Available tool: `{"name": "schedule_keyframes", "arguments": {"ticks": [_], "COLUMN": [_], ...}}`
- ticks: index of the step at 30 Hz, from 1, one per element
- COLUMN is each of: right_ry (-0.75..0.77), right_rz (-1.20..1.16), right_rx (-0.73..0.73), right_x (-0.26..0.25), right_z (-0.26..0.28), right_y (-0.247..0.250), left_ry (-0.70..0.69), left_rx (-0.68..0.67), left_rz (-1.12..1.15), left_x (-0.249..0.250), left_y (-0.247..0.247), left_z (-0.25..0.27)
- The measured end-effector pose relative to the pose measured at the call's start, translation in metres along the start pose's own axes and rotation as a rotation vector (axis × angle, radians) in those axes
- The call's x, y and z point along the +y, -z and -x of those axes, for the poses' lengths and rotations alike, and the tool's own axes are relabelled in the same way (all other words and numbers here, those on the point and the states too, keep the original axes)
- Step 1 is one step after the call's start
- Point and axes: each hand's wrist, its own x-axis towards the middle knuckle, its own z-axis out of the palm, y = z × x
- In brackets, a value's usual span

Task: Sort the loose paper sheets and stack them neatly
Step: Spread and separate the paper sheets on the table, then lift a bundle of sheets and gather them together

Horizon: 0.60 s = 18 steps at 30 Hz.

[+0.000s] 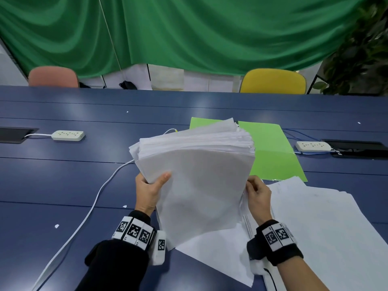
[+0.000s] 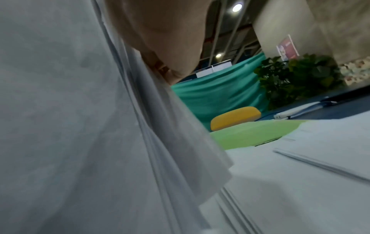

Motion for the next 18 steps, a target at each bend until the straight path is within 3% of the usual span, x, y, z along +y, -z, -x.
{"name": "schedule_keyframes", "arguments": {"ticks": [4, 10, 14, 16, 18], "right_ry": [-0.016, -0.167, -0.311, -0.291, -0.196], "right_rz": [-0.124, -0.024, -0.229, -0.310, -0.216], "right_rx": [-0.005, -0.221, -0.233, -0.286, -0.291], "right_x": [-0.002, 0.011, -0.004, -0.011, -0.014], "right_z": [-0.012, 0.000, -0.004, -0.001, 0.000], "right_y": [0.003, -0.015, -0.002, -0.001, -0.003], "left_ry": [-0.009, 0.013, 0.001, -0.001, 0.006], "left_rx": [-0.038, -0.038, -0.051, -0.050, -0.056], "left_rz": [-0.030, -0.039, -0.056, -0.059, -0.058], "left_x": [0.004, 0.006, 0.005, 0.005, 0.005], "left_y": [0.000, -0.003, -0.002, 0.000, -0.001], "left_z": [0.002, 0.002, 0.003, 0.003, 0.003]}}
